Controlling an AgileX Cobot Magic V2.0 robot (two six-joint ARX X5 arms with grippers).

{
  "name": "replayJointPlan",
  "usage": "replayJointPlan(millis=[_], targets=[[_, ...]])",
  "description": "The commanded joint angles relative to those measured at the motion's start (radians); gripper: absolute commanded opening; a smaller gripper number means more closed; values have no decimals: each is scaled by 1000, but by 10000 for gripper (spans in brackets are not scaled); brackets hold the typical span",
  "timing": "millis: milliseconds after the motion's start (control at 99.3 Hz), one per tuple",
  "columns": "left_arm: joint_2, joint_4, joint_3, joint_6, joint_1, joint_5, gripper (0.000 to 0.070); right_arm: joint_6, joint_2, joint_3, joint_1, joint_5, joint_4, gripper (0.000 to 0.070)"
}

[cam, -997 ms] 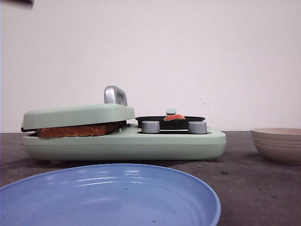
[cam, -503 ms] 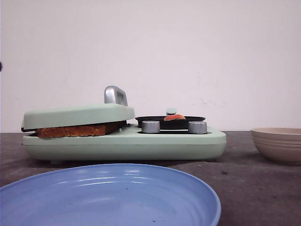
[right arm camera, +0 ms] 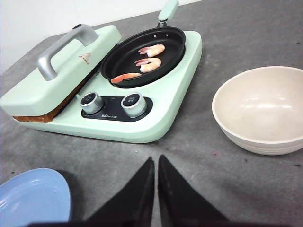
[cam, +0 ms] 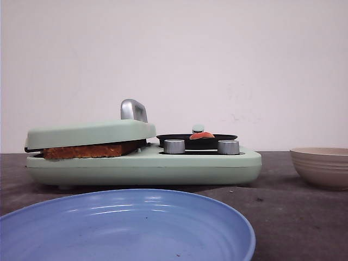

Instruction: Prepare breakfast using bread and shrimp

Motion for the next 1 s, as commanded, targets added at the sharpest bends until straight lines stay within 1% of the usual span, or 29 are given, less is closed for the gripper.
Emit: replayJointPlan(millis=[0, 262, 322, 383, 413, 443, 544, 594, 654, 735, 785, 826, 896, 987], targets=[[3, 13, 6, -4, -5, 0, 0, 12, 3, 4, 0, 2, 11, 0], [-33, 14, 6, -4, -14, -10, 0, 12, 3, 4, 0, 1, 11, 0], [-63, -13, 5, -6, -9, -10, 0, 12, 3, 4, 0, 1, 12, 0], [-109, -43, -4, 10, 21, -6, 0, 12, 3, 4, 0, 1, 11, 0], [-136, -43, -17, 35, 45, 6, 0, 12, 3, 4, 0, 1, 11, 0], [-165, -34, -35, 85, 72, 27, 0, 12, 3, 4, 0, 1, 12, 0], [-276, 20, -125, 340, 184, 130, 0, 12, 3, 4, 0, 1, 12, 0], [-333, 48, -182, 425, 244, 187, 0, 13, 3, 4, 0, 1, 12, 0], [-395, 63, -249, 436, 311, 245, 0, 12, 3, 4, 0, 1, 11, 0], [-430, 80, -327, 422, 386, 308, 0, 12, 3, 4, 0, 1, 13, 0], [-430, 6, -330, 426, 422, 340, 0, 13, 3, 4, 0, 1, 12, 0], [-430, -38, -330, 431, 447, 348, 0, 13, 2, 4, 0, 1, 11, 0], [-430, -31, -330, 476, 486, 336, 0, 12, 3, 4, 0, 1, 18, 0], [-430, -31, -331, 470, 515, 329, 0, 13, 3, 4, 0, 1, 19, 0]])
